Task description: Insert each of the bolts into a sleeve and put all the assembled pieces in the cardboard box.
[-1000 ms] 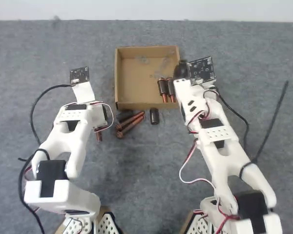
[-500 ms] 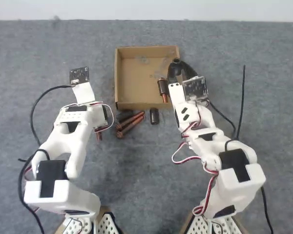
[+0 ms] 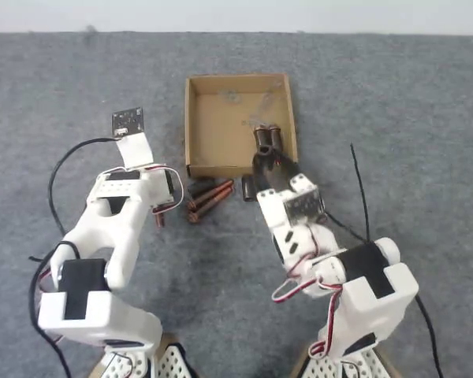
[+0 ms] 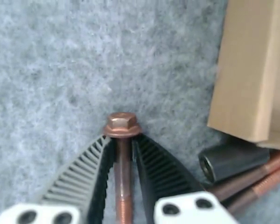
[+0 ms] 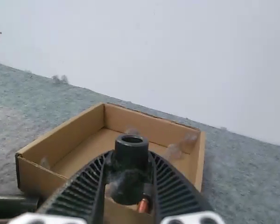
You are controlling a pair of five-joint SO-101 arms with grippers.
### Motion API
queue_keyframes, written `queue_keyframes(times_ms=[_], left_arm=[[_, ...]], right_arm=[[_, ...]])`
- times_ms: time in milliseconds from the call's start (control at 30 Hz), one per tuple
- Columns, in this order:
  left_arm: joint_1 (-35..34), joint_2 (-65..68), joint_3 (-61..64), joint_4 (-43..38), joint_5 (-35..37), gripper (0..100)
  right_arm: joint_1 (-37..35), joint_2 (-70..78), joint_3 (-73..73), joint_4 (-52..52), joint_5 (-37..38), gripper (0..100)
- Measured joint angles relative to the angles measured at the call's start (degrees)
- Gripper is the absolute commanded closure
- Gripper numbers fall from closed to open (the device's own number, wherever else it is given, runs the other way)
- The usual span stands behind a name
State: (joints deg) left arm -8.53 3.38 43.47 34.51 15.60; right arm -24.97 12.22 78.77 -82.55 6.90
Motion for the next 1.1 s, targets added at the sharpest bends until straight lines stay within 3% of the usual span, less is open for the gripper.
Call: queue_keyframes(times_ms=[367, 667, 1100], left_arm=[[0.0, 0.0, 0.0, 0.0, 0.0, 99], [0.0, 0.0, 0.0, 0.0, 0.0, 99], [0.0, 0.0, 0.0, 0.0, 0.0, 99]], right_arm=[[-0.35, -0.09, 13.19, -14.86, 0.0, 99.2], [-0.7, -0.18, 14.24, -15.82, -1.05, 99.2], [-10.37, -0.18, 14.24, -15.82, -1.05, 99.2]])
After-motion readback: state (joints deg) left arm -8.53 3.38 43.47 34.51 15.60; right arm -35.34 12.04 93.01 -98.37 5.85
